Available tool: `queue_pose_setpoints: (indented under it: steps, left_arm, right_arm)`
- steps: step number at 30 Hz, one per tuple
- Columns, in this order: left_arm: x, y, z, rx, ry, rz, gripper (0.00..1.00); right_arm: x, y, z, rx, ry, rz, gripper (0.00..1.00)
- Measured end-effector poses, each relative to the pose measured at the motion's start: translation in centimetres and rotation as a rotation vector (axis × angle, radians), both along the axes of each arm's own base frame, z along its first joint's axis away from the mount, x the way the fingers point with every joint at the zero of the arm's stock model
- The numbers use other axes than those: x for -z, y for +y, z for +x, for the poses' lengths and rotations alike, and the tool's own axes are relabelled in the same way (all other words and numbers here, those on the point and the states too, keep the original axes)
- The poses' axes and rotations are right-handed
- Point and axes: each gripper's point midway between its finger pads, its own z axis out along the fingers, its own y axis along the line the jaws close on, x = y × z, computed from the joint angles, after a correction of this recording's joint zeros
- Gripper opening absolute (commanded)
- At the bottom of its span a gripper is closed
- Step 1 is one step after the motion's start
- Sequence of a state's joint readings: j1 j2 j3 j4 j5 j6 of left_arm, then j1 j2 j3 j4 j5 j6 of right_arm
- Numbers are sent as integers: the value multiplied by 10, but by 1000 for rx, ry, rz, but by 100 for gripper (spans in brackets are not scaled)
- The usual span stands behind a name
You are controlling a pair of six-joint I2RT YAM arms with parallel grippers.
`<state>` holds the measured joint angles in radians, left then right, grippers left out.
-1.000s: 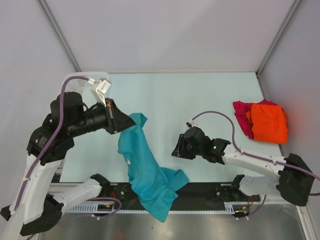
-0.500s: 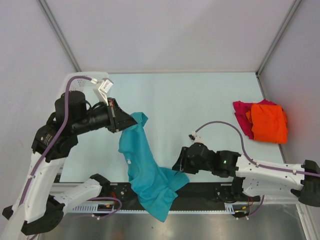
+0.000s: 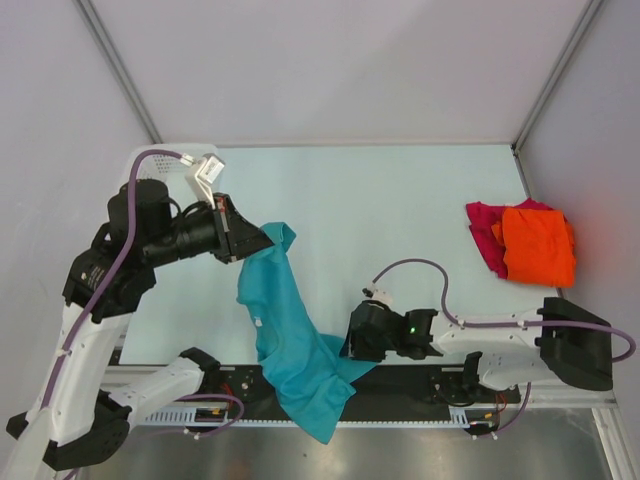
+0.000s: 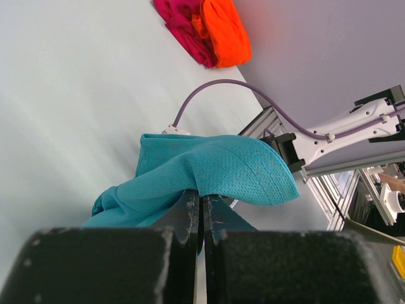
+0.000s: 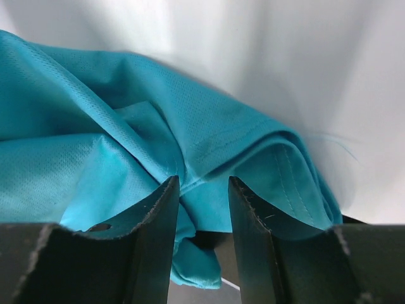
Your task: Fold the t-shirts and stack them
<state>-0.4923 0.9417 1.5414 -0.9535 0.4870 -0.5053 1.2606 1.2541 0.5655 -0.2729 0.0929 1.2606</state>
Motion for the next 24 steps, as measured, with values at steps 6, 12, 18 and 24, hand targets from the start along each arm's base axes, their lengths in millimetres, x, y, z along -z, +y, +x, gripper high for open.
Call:
queue_pose_setpoints:
  steps: [6, 12, 18, 24]
  left_arm:
    - [0, 0, -1, 4, 0, -3, 0]
    - [-1, 1, -2, 4, -3, -5, 0]
    - [-6, 2, -5, 6, -7, -8, 0]
    - [-9, 4, -8, 4, -16, -13, 0]
  right_arm:
    - [-2, 13, 3, -17, -9, 9, 43]
    - [-2, 23, 5, -26, -13, 29, 42]
    - [7, 25, 4, -34, 2, 9, 42]
    - [6, 25, 4, -39, -3, 9, 8]
